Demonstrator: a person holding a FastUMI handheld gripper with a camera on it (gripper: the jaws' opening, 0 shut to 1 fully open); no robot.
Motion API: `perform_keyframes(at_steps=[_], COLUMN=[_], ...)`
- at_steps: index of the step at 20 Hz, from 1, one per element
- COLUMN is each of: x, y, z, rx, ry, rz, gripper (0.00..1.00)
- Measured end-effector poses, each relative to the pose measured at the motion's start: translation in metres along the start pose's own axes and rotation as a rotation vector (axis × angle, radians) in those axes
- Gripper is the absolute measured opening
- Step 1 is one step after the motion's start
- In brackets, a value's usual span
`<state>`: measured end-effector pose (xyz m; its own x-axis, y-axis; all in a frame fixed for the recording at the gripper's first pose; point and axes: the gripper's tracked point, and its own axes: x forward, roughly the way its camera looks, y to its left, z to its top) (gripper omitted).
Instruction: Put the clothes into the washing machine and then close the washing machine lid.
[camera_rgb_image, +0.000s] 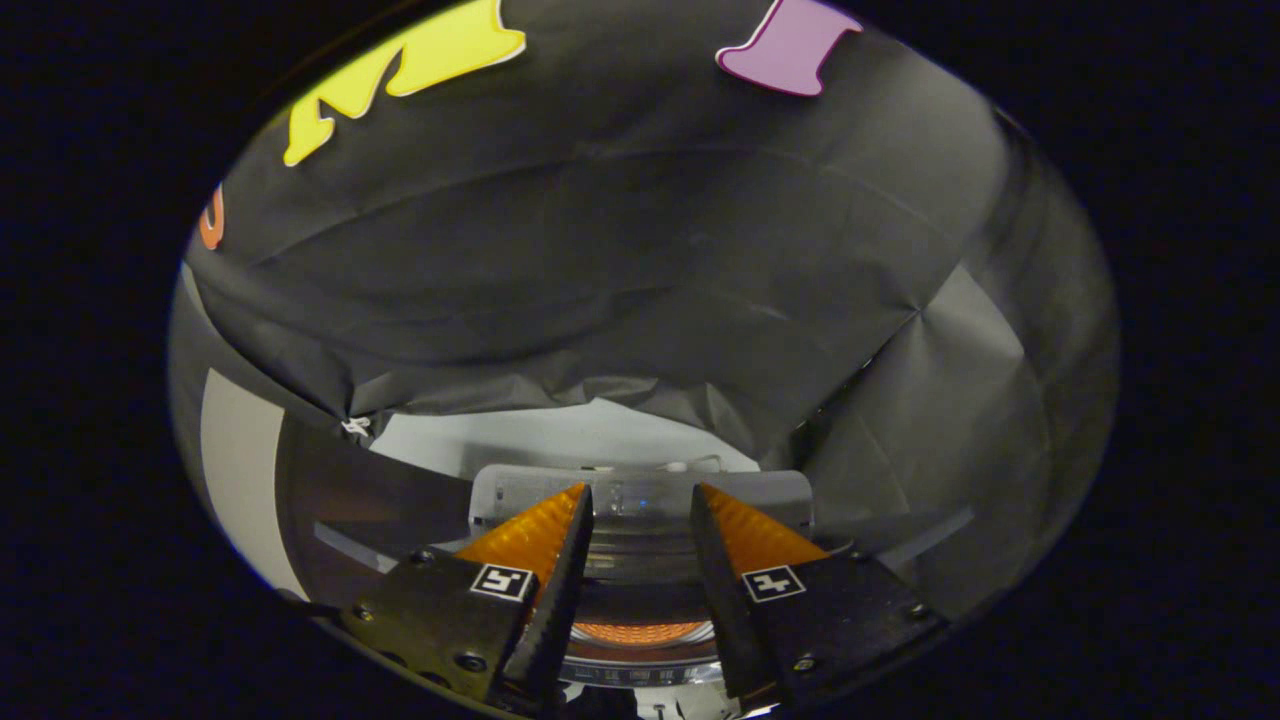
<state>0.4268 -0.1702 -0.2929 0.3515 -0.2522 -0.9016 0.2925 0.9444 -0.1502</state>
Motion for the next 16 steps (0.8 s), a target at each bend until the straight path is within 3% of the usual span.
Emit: perform_keyframes(at_steps=[11,13,16], x=[-0.021,-0.023,-0.016], y=[-0.01,-0.014,-0.004], z=[-0.073,-0.086,-0.112], rx=[0.06,0.093,0.188], ry=[-0.038,-0.007,0.065], rz=[-0.046,-0.084,-0.047], gripper=[0.67,0.67,0.69])
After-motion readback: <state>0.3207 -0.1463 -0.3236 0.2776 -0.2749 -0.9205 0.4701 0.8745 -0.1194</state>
